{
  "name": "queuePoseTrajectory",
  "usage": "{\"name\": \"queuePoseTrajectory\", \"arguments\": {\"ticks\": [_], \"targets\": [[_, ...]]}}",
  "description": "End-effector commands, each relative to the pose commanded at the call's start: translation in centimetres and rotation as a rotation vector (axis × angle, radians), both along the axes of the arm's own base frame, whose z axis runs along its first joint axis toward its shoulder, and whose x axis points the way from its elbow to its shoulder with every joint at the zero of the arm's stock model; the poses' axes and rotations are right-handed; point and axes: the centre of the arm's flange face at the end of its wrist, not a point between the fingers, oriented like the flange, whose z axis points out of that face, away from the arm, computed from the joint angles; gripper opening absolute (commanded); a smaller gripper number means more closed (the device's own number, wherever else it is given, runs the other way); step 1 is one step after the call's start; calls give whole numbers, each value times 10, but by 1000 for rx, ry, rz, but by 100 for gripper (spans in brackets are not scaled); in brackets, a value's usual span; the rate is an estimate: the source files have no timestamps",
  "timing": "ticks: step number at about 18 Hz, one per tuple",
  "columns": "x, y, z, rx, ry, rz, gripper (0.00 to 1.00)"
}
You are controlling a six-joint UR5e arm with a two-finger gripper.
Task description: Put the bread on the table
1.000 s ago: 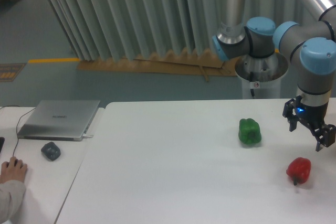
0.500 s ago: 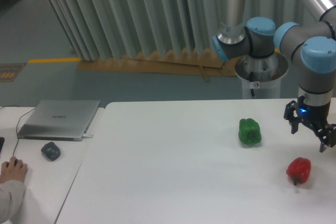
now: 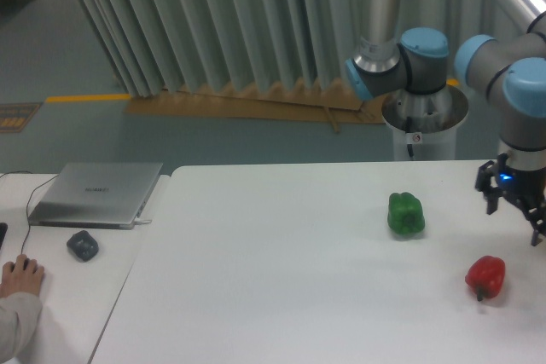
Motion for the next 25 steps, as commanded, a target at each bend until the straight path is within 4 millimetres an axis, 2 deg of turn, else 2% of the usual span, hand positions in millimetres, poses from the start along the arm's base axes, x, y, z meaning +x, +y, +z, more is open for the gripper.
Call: {"name": "queuePoseTrajectory", "arguments": {"ticks": [1, 2, 5, 7, 10, 13, 16, 17, 19, 21, 23, 25], "targets": [[-16, -18, -5, -48, 18, -9, 100], [-31, -37, -3, -90, 40, -12, 100], [-75, -79, 15, -56, 126, 93, 100], [-101, -77, 18, -10, 186, 128, 100], [-119, -64, 30, 17, 235, 154, 100], [-137, -63, 25, 35, 281, 162, 100], [-148, -67, -2, 18, 268, 171, 100], [-149, -67, -3, 15, 268, 179, 100], [-143, -66, -21, -16, 241, 183, 100], [-142, -69, -29, -60, 233, 187, 100], [-146, -68, -52, -83, 188, 191, 100], [-144, -68, -61, -89, 175, 198, 100]]}}
